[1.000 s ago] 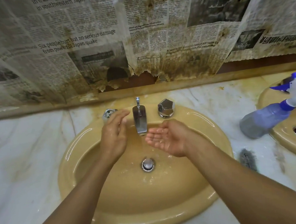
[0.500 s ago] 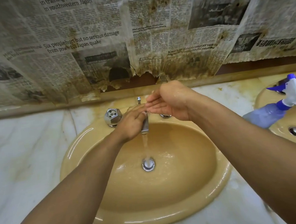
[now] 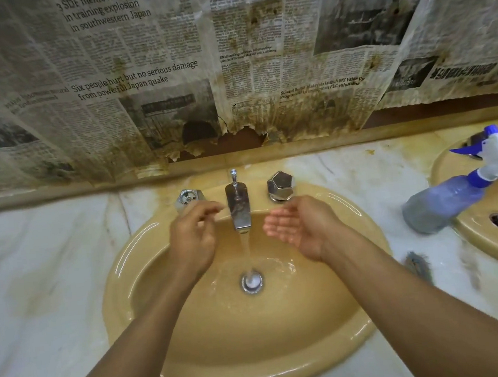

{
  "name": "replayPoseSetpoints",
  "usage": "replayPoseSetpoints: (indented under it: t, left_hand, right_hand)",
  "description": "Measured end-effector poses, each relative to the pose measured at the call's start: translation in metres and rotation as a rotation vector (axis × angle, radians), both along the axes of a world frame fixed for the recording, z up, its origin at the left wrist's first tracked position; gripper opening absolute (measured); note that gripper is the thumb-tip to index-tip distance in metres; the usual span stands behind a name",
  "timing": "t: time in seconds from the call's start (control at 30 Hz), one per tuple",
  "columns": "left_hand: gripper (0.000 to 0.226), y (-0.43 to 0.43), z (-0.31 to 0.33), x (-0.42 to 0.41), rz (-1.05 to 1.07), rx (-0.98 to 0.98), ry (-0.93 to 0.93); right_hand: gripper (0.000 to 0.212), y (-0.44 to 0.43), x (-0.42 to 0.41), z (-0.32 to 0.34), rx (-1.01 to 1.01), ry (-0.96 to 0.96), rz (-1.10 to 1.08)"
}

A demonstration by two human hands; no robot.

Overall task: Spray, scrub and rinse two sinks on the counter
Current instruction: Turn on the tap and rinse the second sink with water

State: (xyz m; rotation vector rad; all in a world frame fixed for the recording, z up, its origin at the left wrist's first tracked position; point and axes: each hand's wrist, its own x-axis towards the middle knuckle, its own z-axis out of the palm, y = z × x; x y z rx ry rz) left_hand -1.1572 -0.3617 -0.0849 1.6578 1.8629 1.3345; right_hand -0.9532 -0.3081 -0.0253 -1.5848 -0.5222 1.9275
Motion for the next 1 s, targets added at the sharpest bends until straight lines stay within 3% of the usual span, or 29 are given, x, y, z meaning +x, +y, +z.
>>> replayPoseSetpoints:
  t: [0.07, 0.13, 0.3, 0.47, 0.53, 0.63, 0.73, 0.8, 0.9, 1.0]
  left_hand:
    - [0.028, -0.005, -0.004, -0.026, 0.090, 0.085, 0.220]
    - [0.029, -0.001, -0.004, -0.046, 0.093, -0.022, 0.252]
    - [0.063, 0.011, -0.015, -0.061, -0.077, -0.345, 0.063]
    - [0.070, 0.028, -0.023, -0.059, -0.001, -0.378, -0.200]
    - [0.067, 0.034, -0.020, -0.052, 0.045, -0.369, -0.101]
    - [0.034, 0.037, -0.007, -0.033, -0.012, -0.171, 0.155]
    - [0.024, 0.052, 0.020, -0.006, -0.134, -0.071, 0.092]
    - [0.028, 0.073, 0.037, 0.016, -0.219, -0.169, 0.163]
    - [0.035, 0.104, 0.042, 0.049, -0.449, -0.377, 0.536]
    - [0.053, 0.121, 0.024, 0.080, -0.570, -0.619, 0.730]
  right_hand:
    - [0.038, -0.008, -0.007, -0.021, -0.173, 0.146, -0.042]
    - [0.039, -0.012, -0.017, -0.036, -0.273, 0.311, -0.113]
    - [0.034, -0.026, -0.039, -0.049, -0.311, 0.466, -0.207]
    - [0.038, -0.024, -0.028, -0.040, -0.300, 0.430, -0.158]
    - [0.035, -0.020, -0.015, -0.029, -0.266, 0.353, -0.128]
    - [0.036, -0.005, 0.005, -0.008, -0.194, 0.299, -0.115]
    - [0.035, 0.019, 0.021, 0.018, -0.089, 0.276, -0.118]
    - [0.037, 0.037, 0.027, 0.035, -0.022, 0.238, -0.107]
    - [0.039, 0.058, 0.033, 0.060, 0.080, 0.150, -0.013]
    - [0.035, 0.066, 0.039, 0.081, 0.171, 0.019, 0.105]
